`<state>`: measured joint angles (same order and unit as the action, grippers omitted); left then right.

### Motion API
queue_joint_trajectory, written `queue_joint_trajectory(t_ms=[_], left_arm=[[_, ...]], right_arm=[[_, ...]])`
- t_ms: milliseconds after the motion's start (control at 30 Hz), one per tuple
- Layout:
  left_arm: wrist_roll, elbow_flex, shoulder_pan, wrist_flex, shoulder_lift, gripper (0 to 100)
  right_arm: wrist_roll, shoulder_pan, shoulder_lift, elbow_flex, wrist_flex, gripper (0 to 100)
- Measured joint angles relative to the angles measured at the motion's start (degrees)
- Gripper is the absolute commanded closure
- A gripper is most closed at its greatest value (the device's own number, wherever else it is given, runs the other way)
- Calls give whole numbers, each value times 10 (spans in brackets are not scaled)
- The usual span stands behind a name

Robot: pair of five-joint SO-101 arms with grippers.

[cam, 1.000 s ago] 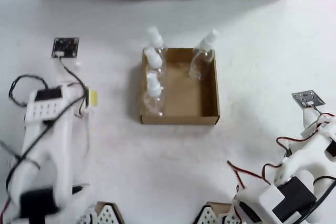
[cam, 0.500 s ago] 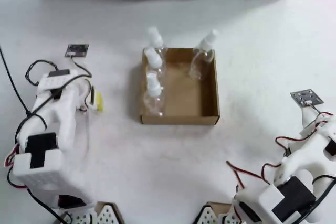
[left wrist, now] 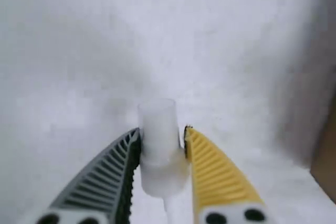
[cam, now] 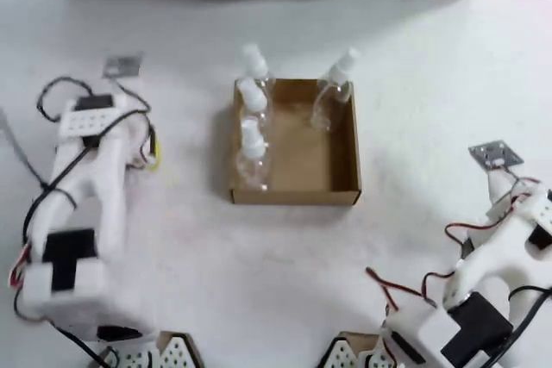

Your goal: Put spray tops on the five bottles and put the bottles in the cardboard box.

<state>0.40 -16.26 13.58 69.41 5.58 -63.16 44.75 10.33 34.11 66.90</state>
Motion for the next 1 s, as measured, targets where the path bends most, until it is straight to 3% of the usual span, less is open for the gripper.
queue_joint_trajectory(t_ms=[367,600,833,1000], left_arm=[[86,18,-87,110,-376,978],[97,-98,-98,90,-535,978],[99,-232,-98,21,-669,978],[99,-270,-98,9,-726,978]], right_arm=[[110,-76,129,-109,215,982],[212,-135,279,-110,266,981],[383,-234,396,-110,273,981],[413,-340,425,-110,222,981]])
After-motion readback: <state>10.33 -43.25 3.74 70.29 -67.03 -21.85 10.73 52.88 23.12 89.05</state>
